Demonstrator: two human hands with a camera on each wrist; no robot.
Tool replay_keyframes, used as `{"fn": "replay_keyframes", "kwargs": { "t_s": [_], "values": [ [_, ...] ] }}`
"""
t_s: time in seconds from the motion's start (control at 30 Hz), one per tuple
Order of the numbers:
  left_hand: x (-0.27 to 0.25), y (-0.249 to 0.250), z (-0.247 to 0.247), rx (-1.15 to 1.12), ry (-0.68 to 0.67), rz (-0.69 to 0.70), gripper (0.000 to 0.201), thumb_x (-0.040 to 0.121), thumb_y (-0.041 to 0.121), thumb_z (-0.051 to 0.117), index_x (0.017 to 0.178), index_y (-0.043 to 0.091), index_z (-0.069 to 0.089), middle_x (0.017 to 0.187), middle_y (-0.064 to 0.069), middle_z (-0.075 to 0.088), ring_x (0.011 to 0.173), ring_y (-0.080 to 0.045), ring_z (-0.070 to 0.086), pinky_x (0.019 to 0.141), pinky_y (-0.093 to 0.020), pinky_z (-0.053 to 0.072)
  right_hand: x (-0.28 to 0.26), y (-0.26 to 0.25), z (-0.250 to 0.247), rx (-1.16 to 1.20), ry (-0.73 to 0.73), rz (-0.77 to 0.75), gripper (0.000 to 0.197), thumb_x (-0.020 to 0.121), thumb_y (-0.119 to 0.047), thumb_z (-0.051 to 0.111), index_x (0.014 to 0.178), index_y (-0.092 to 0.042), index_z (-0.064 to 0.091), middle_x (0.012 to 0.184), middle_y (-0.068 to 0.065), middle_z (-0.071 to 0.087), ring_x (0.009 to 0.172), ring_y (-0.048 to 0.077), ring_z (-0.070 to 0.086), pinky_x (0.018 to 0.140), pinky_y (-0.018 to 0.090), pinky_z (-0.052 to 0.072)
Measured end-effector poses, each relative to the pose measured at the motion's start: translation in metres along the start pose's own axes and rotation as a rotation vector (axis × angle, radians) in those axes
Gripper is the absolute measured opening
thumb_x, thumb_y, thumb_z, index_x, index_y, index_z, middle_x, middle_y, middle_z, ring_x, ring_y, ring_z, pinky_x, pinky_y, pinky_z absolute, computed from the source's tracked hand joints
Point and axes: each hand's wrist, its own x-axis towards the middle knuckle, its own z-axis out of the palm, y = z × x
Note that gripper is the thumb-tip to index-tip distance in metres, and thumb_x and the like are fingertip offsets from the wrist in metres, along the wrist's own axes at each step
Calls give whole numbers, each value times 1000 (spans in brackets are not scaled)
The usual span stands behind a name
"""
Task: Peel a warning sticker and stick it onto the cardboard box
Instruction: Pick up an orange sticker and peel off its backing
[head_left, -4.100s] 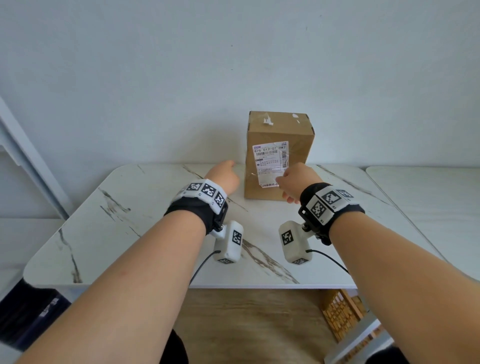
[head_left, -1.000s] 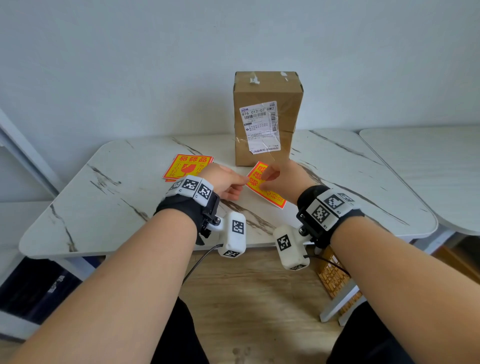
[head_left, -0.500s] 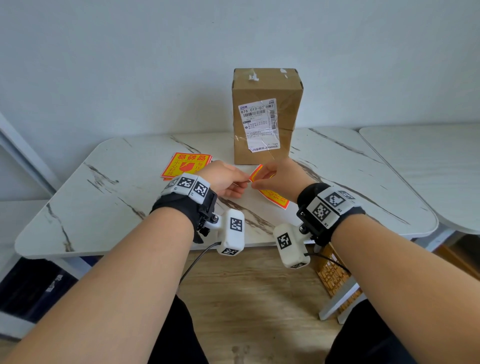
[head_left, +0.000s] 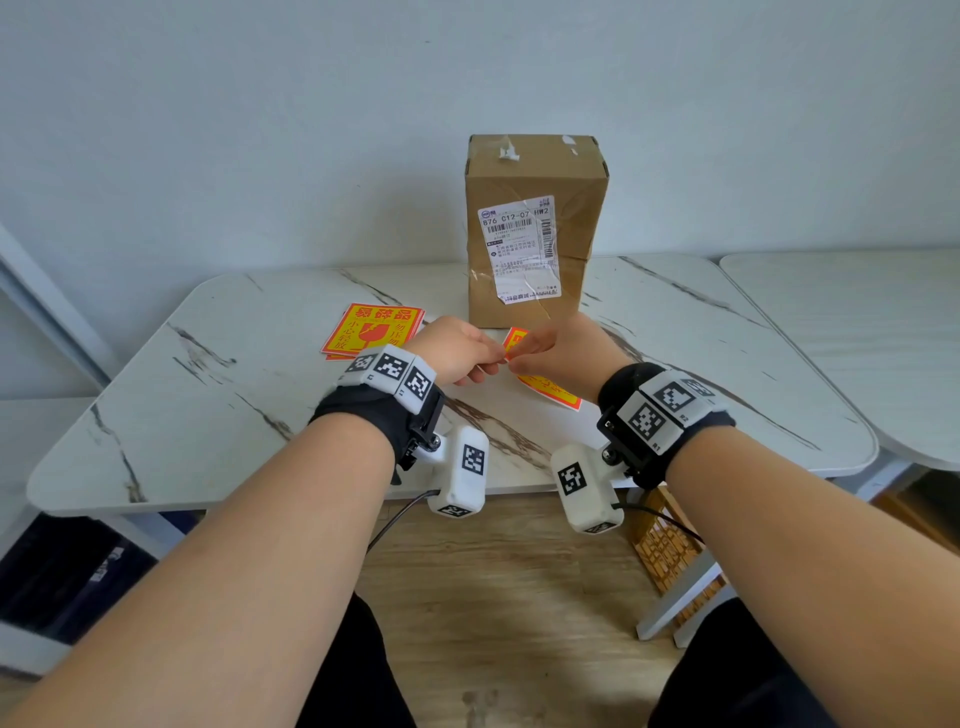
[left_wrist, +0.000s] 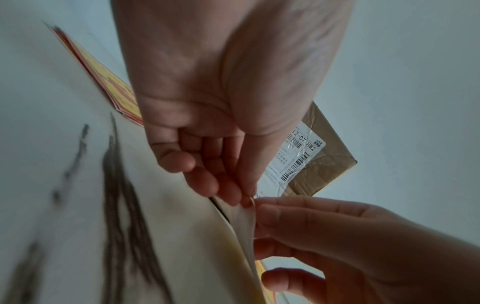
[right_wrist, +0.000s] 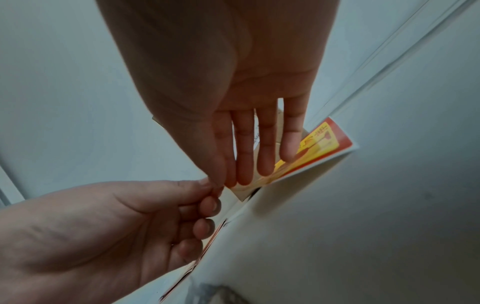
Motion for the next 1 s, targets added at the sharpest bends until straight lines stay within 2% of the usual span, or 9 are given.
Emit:
{"fn": "replay_keyframes", "kwargs": {
  "t_s": [0.13,0.33,0.47,0.57,0.63,0.73,0.83,1.0],
  "values": [
    [2,0,0,16,-1,8,18,93,31,59,92,17,71,75,10,66,63,-4,56,56,-17,42,1,-1,-1,-21,5,-1,11,81,-23,71,88,-19,78,82,-4,69,82,14,64,68,20,48],
    [4,-2,1,-18,30,22,20,92,30,60,93,14,72,76,7,68,63,-5,56,59,-17,44,1,-3,-1,-21,41,-11,12,81,-23,72,88,-16,78,78,-4,68,80,13,63,77,27,52],
    [5,-3,0,-60,6,31,16,92,25,62,90,14,72,78,6,69,66,-6,58,62,-18,46,0,-3,-1,-22,52,-3,13,81,-20,70,90,-15,78,81,-3,67,82,13,63,74,25,47],
    [5,-3,1,-52,6,37,18,91,25,64,95,10,74,82,4,70,68,-6,59,65,-18,48,0,-2,-3,-28,56,8,15,81,-21,70,92,-15,78,85,-1,69,84,14,63,70,23,45],
    [6,-1,1,-37,18,39,19,89,25,65,95,10,74,80,3,70,69,-7,60,66,-19,48,-1,-2,-3,-34,56,3,14,81,-21,70,92,-15,78,84,-2,68,83,13,62,63,19,43],
    [6,0,2,-31,33,27,22,87,22,65,97,6,75,82,0,70,71,-9,60,67,-19,49,-2,-3,-3,-36,62,-5,14,82,-20,70,91,-14,78,82,-3,66,81,11,60,59,12,39],
    [5,1,3,-31,45,16,23,86,21,65,98,4,76,85,-3,71,72,-11,60,69,-20,49,-3,-4,-3,-34,58,1,14,82,-19,70,92,-14,78,80,-5,64,80,11,60,59,11,39],
    [4,0,2,-25,32,30,18,86,21,65,95,9,75,78,1,69,74,-12,61,71,-21,50,-4,-5,-1,0,56,29,12,81,-19,70,86,-14,79,77,-2,67,77,13,61,57,14,42]
  ]
}}
